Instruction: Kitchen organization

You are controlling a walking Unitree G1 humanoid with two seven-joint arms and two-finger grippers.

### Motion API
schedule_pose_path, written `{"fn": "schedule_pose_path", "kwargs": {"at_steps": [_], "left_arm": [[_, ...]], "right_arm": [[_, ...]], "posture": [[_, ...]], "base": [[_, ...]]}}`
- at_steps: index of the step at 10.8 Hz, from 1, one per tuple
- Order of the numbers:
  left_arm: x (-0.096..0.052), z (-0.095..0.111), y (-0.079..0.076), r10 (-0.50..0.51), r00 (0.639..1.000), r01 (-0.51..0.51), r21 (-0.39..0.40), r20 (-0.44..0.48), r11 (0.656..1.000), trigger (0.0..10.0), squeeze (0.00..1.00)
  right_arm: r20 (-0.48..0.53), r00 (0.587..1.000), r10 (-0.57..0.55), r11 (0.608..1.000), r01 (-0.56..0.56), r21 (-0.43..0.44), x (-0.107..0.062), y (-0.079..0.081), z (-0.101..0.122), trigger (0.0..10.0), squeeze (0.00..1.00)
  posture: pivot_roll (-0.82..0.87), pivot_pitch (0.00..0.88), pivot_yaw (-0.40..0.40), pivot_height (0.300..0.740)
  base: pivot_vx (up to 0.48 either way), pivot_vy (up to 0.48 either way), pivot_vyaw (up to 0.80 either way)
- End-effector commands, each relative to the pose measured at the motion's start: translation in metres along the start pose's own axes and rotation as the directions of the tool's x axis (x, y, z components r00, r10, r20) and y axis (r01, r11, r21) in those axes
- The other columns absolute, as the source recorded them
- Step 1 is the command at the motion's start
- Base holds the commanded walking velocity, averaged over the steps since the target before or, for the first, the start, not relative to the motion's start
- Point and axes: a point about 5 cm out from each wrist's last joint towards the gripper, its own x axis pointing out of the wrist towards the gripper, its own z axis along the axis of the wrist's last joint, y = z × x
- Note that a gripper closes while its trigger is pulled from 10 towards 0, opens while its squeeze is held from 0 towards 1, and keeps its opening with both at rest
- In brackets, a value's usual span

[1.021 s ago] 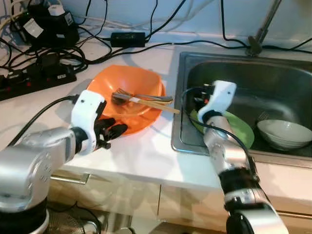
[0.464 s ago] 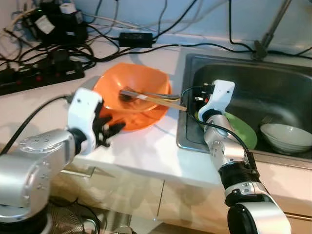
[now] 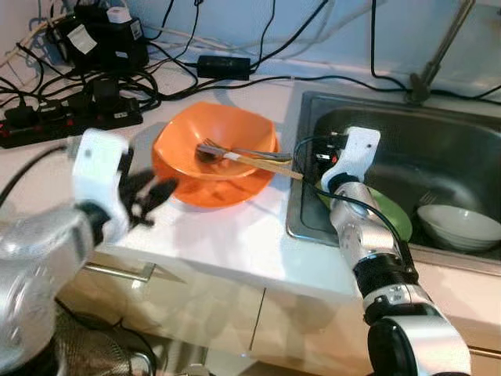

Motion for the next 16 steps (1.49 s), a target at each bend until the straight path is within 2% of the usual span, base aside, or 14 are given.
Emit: {"fn": "schedule_pose_path", "kwargs": {"at_steps": [1, 2, 3, 4, 5, 6, 7, 9, 10, 11, 12, 14, 16], "left_arm": [[-0.005, 0.001, -0.001, -0.016, 1.000, 0.016, 0.021, 0.014, 1.000, 10.0, 0.00], [-0.013, -0.001, 0.018, 0.101, 0.995, -0.102, 0.032, 0.013, 0.994, 10.0, 0.00], [-0.016, 0.006, 0.040, 0.284, 0.957, -0.288, 0.074, 0.061, 0.955, 10.0, 0.00], [-0.014, 0.012, 0.049, 0.378, 0.919, -0.392, 0.139, 0.115, 0.910, 10.0, 0.00], [-0.007, 0.027, 0.052, 0.448, 0.854, -0.491, 0.127, 0.264, 0.862, 10.0, 0.00], [0.000, 0.039, 0.047, 0.454, 0.803, -0.521, 0.086, 0.386, 0.849, 10.0, 0.00], [0.007, 0.046, 0.041, 0.443, 0.771, -0.536, 0.089, 0.458, 0.840, 10.0, 0.00], [0.036, 0.047, 0.027, 0.423, 0.719, -0.515, 0.015, 0.552, 0.857, 10.0, 0.00], [0.059, 0.042, 0.009, 0.378, 0.735, -0.446, -0.018, 0.563, 0.895, 10.0, 0.00], [0.071, 0.039, -0.002, 0.328, 0.745, -0.425, 0.035, 0.581, 0.904, 10.0, 0.00], [0.081, 0.039, -0.007, 0.311, 0.739, -0.403, 0.022, 0.597, 0.915, 10.0, 0.00], [0.096, 0.041, -0.017, 0.289, 0.715, -0.378, 0.004, 0.636, 0.926, 10.0, 0.00], [0.103, 0.045, -0.023, 0.281, 0.686, -0.380, 0.001, 0.671, 0.925, 10.0, 0.00]], "right_arm": [[0.031, 1.000, -0.003, 1.000, 0.003, 0.001, 0.004, -0.001, 0.008, 10.0, 0.00], [0.032, 0.999, -0.013, 1.000, 0.013, -0.008, 0.005, -0.005, 0.009, 10.0, 0.00], [0.043, 0.999, -0.022, 1.000, 0.023, -0.014, 0.005, -0.008, 0.011, 10.0, 0.00], [0.055, 0.998, -0.029, 0.999, 0.030, -0.015, 0.006, -0.009, 0.014, 10.0, 0.00], [0.086, 0.996, -0.031, 0.999, 0.033, -0.025, 0.007, -0.011, 0.020, 10.0, 0.00], [0.123, 0.992, -0.036, 0.998, 0.041, -0.038, 0.008, -0.014, 0.028, 10.0, 0.00], [0.152, 0.987, -0.047, 0.997, 0.055, -0.047, 0.008, -0.017, 0.034, 10.0, 0.00], [0.248, 0.965, -0.083, 0.990, 0.109, -0.093, 0.007, -0.030, 0.056, 10.0, 0.00], [0.276, 0.956, -0.098, 0.983, 0.136, -0.124, 0.006, -0.035, 0.062, 10.0, 0.00], [0.297, 0.949, -0.104, 0.980, 0.148, -0.130, 0.004, -0.038, 0.065, 10.0, 0.00], [0.322, 0.942, -0.097, 0.981, 0.145, -0.129, -0.001, -0.038, 0.067, 10.0, 0.00], [0.349, 0.932, -0.099, 0.980, 0.152, -0.127, -0.011, -0.039, 0.064, 10.0, 0.00], [0.382, 0.920, -0.089, 0.983, 0.143, -0.115, -0.017, -0.035, 0.066, 10.0, 0.00]], "posture": [[0.42, 0.075, -0.054, 0.740], [0.42, 0.073, -0.059, 0.740], [0.42, 0.068, -0.060, 0.740], [0.41, 0.061, -0.056, 0.740], [0.40, 0.052, -0.053, 0.740], [0.38, 0.036, -0.051, 0.740], [0.37, 0.026, -0.050, 0.740], [0.33, 0.003, -0.047, 0.740], [0.32, 0.002, -0.041, 0.740], [0.31, 0.009, -0.045, 0.740], [0.29, 0.014, -0.041, 0.740], [0.26, 0.018, -0.031, 0.740], [0.24, 0.026, -0.030, 0.740]], "base": [[0.000, 0.000, 0.00], [0.000, 0.000, 0.00], [0.000, 0.000, 0.00], [0.000, 0.000, 0.00], [0.000, 0.000, 0.00], [0.000, 0.000, 0.00], [0.000, 0.000, 0.00], [0.000, 0.000, 0.00], [0.000, 0.000, 0.00], [0.000, 0.000, 0.00], [0.000, 0.000, 0.00], [0.000, 0.000, 0.00], [0.000, 0.000, -0.56]]}}
